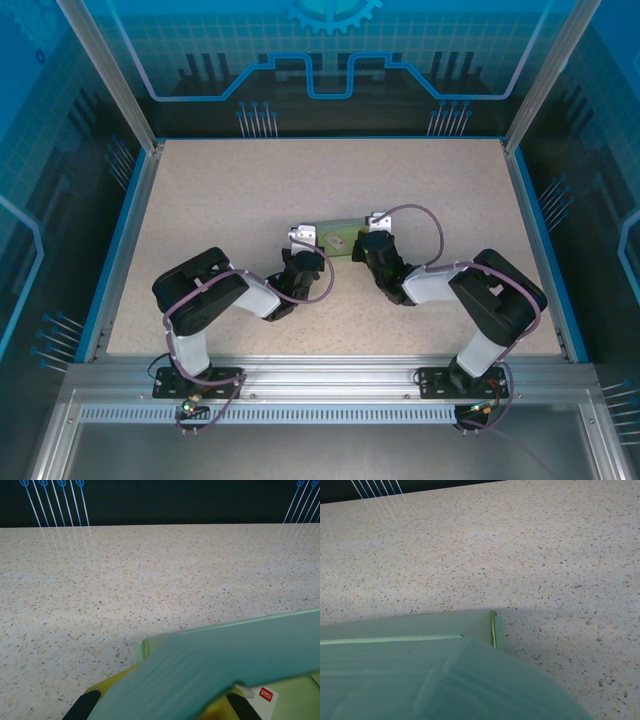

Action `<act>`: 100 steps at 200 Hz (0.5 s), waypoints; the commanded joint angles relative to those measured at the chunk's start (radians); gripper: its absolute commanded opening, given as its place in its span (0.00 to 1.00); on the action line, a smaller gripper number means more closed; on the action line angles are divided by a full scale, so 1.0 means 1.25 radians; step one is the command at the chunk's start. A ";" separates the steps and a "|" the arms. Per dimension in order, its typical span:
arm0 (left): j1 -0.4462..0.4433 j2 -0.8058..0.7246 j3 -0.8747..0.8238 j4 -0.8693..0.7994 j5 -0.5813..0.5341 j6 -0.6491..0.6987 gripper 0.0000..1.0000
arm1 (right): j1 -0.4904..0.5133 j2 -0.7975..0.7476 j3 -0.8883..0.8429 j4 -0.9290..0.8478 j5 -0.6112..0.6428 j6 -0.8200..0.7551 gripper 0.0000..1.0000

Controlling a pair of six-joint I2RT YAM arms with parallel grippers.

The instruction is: Fold the paper box

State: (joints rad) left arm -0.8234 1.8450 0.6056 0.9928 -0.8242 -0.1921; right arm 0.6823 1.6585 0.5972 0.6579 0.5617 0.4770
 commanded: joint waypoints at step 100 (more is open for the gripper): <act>-0.012 -0.060 -0.033 -0.095 0.051 -0.053 0.29 | 0.024 -0.016 -0.001 -0.039 0.027 -0.034 0.03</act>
State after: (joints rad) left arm -0.8284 1.8198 0.5804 0.8982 -0.7887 -0.2222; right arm 0.6952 1.6489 0.5972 0.6395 0.5755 0.4469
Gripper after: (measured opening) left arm 0.264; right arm 0.053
